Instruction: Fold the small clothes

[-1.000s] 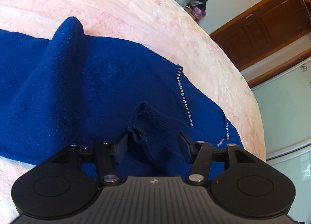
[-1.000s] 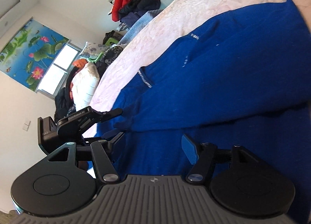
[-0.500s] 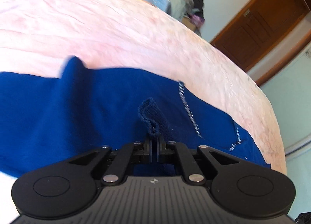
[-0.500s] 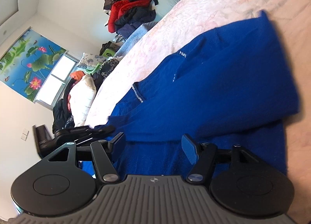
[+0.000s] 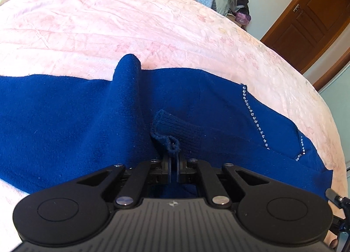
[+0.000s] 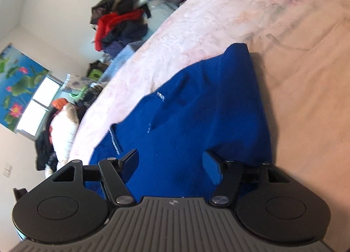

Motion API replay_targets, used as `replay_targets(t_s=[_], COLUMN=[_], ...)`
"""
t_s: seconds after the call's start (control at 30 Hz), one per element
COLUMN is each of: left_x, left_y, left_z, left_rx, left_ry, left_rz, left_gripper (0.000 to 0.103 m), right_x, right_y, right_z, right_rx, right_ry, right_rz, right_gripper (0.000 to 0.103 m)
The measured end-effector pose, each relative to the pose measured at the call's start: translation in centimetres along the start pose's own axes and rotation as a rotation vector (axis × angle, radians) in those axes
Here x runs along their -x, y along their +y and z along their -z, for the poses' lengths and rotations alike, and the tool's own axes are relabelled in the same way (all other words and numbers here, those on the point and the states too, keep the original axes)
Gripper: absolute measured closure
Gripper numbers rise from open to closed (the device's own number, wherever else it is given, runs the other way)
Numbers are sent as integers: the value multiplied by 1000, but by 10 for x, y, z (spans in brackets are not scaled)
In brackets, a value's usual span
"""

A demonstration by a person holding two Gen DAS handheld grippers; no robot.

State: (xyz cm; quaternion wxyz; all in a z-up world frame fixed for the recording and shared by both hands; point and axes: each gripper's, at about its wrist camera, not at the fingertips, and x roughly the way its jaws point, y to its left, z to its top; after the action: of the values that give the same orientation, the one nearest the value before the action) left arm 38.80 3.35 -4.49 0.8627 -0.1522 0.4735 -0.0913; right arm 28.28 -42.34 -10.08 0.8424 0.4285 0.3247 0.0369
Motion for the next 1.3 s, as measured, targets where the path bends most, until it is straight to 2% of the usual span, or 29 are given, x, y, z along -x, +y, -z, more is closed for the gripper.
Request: replay_targets(t_s=[0.07, 0.2, 0.33, 0.4, 0.5, 0.53, 0.57, 0.6, 0.63, 0.7, 0.77, 0.87, 0.93, 0.97, 1.07, 1.2, 1.3], left_x=[2, 34, 90, 116, 150, 157, 163, 167, 170, 173, 175, 173, 169, 170, 178, 203, 215], left_y=[-3, 18, 68, 103, 156, 169, 181, 192, 204, 230, 247, 257, 263, 267, 276, 284, 287], left_z=[1, 2, 11, 12, 11, 10, 9, 9, 9, 12, 21, 40, 51, 56, 68, 78, 84], left_rx=[-35, 47, 170, 243, 329, 339, 340, 340, 358, 467, 560, 616, 656, 685, 737, 729, 713], left_ry=[-7, -50, -184, -243, -364, -395, -427, -452, -455, -445, -468, -514, -528, -538, -578, -636, -655], left_rz=[14, 133, 152, 85, -102, -183, -261, -302, -304, -249, -203, -131, -61, -48, -10, -2, 19], left_gripper=[99, 97, 90, 81, 55, 41, 35, 35, 35, 35, 35, 35, 35, 35, 35, 35, 34], right_x=[-2, 1, 9, 8, 2, -1, -4, -8, -14, -28, -52, -102, -139, -159, -209, -257, -284], right_y=[1, 11, 32, 48, 75, 84, 94, 103, 111, 129, 153, 203, 240, 256, 294, 332, 350], right_z=[0, 0, 6, 11, 21, 24, 28, 32, 36, 47, 61, 91, 115, 129, 171, 219, 232], right_rx=[-2, -6, 19, 50, 98, 115, 133, 146, 151, 142, 146, 177, 213, 218, 140, 108, 121], right_ry=[6, 11, 12, 35, 82, 99, 118, 138, 160, 223, 310, 453, 547, 598, 723, 806, 793], right_rz=[0, 5, -77, -107, -156, -168, -178, -190, -206, -257, -313, -389, -408, -416, -447, -427, -389], right_gripper=[34, 30, 29, 29, 29, 28, 28, 27, 26, 26, 25, 25, 25, 25, 25, 26, 29])
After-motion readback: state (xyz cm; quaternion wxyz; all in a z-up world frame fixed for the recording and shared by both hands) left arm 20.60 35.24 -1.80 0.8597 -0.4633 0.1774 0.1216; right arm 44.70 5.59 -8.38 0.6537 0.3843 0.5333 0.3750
